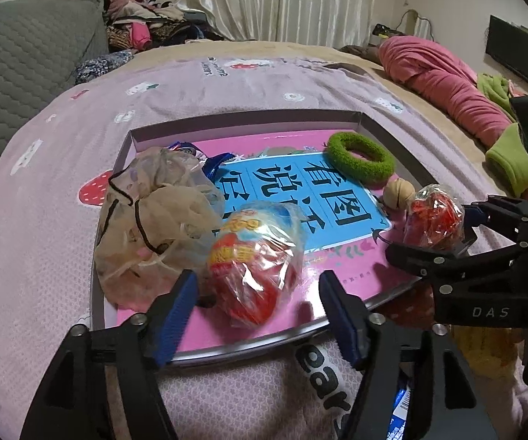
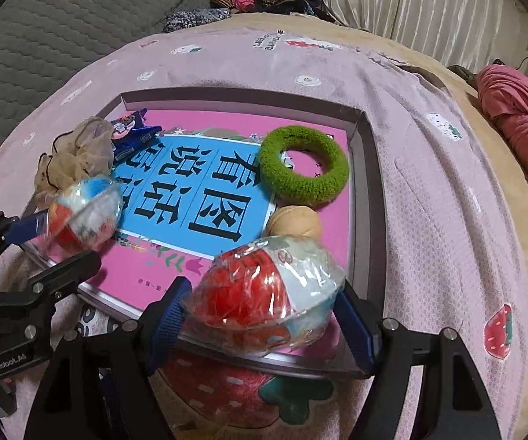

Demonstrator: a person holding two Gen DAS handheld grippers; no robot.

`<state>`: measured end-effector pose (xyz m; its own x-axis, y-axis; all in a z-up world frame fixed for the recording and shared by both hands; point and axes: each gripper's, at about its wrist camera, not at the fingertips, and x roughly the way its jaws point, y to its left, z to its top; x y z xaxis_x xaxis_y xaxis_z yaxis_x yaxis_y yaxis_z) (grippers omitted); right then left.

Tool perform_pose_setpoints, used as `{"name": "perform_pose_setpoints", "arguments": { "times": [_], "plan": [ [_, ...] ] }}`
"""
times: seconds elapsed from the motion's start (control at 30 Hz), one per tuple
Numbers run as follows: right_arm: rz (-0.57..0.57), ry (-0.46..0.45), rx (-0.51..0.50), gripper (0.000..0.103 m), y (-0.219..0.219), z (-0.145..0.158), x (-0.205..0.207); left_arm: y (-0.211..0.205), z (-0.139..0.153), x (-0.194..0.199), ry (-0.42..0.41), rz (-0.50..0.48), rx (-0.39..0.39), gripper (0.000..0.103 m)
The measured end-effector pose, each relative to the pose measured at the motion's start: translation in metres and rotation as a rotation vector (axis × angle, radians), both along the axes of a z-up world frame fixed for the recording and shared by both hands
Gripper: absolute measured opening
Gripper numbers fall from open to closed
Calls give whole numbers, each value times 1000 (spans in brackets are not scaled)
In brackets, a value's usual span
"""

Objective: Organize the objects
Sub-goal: 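Lower both candy balls onto the book and open both tools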

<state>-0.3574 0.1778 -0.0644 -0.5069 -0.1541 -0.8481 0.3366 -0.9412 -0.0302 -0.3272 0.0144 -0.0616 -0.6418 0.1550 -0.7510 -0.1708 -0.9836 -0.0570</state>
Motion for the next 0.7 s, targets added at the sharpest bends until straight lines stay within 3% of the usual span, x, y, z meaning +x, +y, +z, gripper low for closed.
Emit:
{"name": "perform_pose_setpoints", "arguments": {
  "times": [0.7],
  "plan": [
    [-12,43,-26,86,5,37,18,-3,21,33,3,-1,-25,80]
  ]
}}
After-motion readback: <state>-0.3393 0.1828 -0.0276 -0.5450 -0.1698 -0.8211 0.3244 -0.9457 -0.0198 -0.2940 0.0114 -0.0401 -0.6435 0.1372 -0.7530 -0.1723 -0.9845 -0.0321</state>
